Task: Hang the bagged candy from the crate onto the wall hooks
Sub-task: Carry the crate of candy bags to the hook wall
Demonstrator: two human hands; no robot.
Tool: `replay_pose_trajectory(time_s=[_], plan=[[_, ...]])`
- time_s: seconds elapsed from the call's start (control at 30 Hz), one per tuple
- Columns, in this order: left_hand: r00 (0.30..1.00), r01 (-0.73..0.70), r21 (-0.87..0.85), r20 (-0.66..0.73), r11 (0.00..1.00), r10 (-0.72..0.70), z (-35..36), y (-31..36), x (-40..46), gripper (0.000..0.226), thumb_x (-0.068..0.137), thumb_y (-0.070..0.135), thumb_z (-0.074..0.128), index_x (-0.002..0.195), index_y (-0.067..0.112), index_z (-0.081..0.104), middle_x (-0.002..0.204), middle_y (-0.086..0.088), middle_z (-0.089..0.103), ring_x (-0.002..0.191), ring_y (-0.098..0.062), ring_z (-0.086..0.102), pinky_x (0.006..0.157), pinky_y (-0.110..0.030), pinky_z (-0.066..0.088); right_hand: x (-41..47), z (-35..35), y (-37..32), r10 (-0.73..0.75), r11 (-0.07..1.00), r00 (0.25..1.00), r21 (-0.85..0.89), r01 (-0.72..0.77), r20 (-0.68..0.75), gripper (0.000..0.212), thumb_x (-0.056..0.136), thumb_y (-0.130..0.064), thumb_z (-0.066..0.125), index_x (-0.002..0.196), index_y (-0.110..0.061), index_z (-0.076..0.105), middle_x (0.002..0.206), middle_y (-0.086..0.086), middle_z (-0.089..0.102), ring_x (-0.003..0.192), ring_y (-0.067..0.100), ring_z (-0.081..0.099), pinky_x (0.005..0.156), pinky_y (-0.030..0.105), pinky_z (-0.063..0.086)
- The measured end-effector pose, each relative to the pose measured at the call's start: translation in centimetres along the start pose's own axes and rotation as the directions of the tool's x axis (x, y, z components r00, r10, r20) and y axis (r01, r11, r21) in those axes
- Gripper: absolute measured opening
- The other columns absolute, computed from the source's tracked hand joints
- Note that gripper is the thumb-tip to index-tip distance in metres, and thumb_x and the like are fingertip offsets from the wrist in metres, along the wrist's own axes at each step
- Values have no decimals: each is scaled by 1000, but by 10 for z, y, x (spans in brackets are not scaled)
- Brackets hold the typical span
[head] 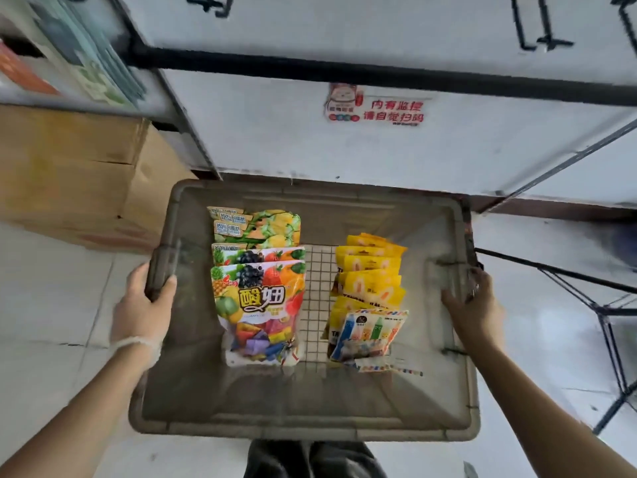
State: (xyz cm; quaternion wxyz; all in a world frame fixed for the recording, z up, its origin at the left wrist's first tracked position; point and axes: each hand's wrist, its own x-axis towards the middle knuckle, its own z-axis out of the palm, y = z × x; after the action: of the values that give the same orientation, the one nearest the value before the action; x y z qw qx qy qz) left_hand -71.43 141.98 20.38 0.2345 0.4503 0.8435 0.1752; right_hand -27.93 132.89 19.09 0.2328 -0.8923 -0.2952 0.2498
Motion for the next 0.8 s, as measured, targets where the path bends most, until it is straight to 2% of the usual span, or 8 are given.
replay_pose_trajectory(time_s=[0.1,0.23,0.33,0.47,0.63,0.7,0.8], plan=[[1000,2,-10,11,1000,-2,53,-24,31,41,84,51,53,122,42,39,94,-1,62,80,-34,59,70,-44,51,27,54,28,7,1000,1000,-7,-7,-10,50,78,-24,66,122,-27,42,100,17,63,85,34,59,67,32,41],[1000,5,30,-4,1000,-5,116,-64,70,41,77,60,48,115,49,37,88,-2,64,68,-37,60,62,-49,54,58,116,57,-12,999,998,45,15,-66,52,71,-32,65,119,-27,47,91,8,61,82,32,59,72,37,47],[999,9,57,-40,998,-7,153,-87,87,39,80,57,50,115,48,37,85,-4,64,67,-37,59,62,-48,53,76,152,72,-20,999,997,45,24,-77,54,72,-30,66,122,-24,49,85,1,56,77,25,55,70,31,41],[998,8,58,-55,998,-5,185,-105,99,39,82,57,50,117,44,37,85,-5,62,72,-36,58,65,-45,52,88,180,85,-24,999,996,31,27,-91,55,68,-36,62,121,-28,49,86,-1,56,77,22,55,69,28,39],[998,0,71,-68,997,4,202,-106,115,43,81,55,50,120,40,40,88,-7,61,76,-33,54,67,-39,45,105,190,79,-95,995,991,-49,90,-96,49,75,-26,66,121,-27,48,82,0,57,76,23,55,68,31,42],[998,-10,59,-61,998,13,202,-101,118,45,81,54,50,123,39,40,93,-9,63,82,-35,56,71,-41,46,108,190,74,-105,988,990,-120,94,-90,51,77,-27,64,124,-23,45,89,7,60,84,30,56,70,34,42],[999,-51,163,12,985,50,198,-88,120,46,86,49,47,128,32,39,109,-14,62,95,-41,56,78,-46,47,103,188,64,-69,953,997,-297,57,-31,59,82,-28,58,134,-17,33,116,20,54,101,39,53,76,43,43]])
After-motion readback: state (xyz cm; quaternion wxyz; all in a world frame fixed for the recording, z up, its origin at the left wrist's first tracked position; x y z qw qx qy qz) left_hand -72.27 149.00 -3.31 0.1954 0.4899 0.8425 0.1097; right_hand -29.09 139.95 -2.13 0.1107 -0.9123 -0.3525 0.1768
